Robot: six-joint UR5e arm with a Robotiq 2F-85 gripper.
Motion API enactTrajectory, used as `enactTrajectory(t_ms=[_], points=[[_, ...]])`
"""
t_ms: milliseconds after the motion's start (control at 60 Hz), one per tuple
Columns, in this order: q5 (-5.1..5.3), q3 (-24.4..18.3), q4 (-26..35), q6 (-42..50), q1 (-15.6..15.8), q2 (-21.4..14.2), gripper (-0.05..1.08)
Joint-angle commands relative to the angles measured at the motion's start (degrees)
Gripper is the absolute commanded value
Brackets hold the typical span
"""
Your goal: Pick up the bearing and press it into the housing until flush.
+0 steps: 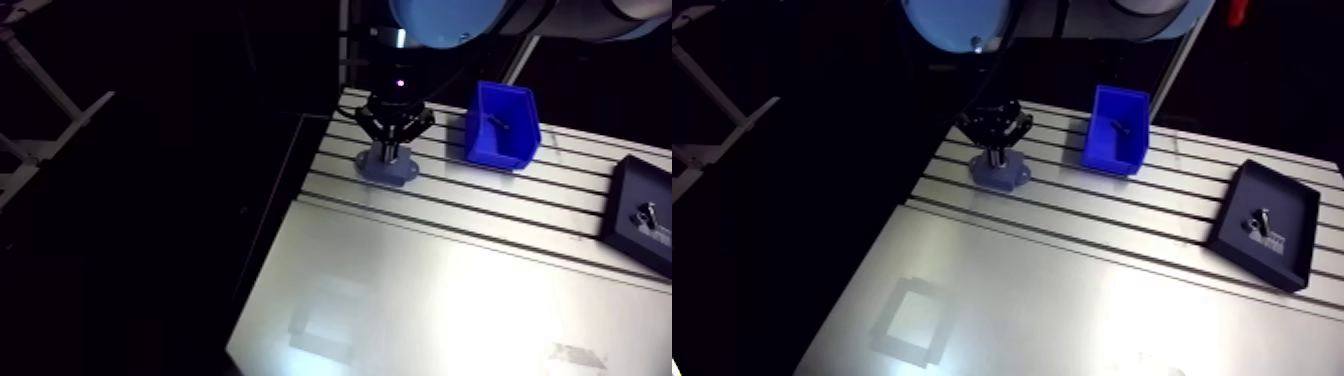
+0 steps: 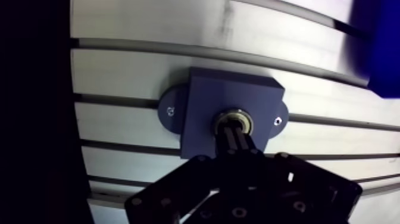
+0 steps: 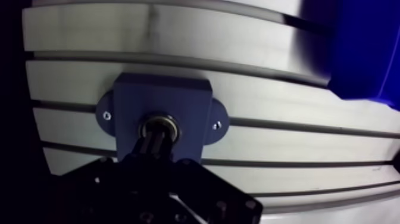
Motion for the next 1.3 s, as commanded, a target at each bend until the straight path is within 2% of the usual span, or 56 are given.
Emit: enactTrajectory(t_ms=[17, 1300], points=[[0.03, 0.06, -0.08, -0.05, -0.09, 0.01, 1.08], [0.12, -0.20, -0.17, -0.13, -0.09, 0.45, 1.08]])
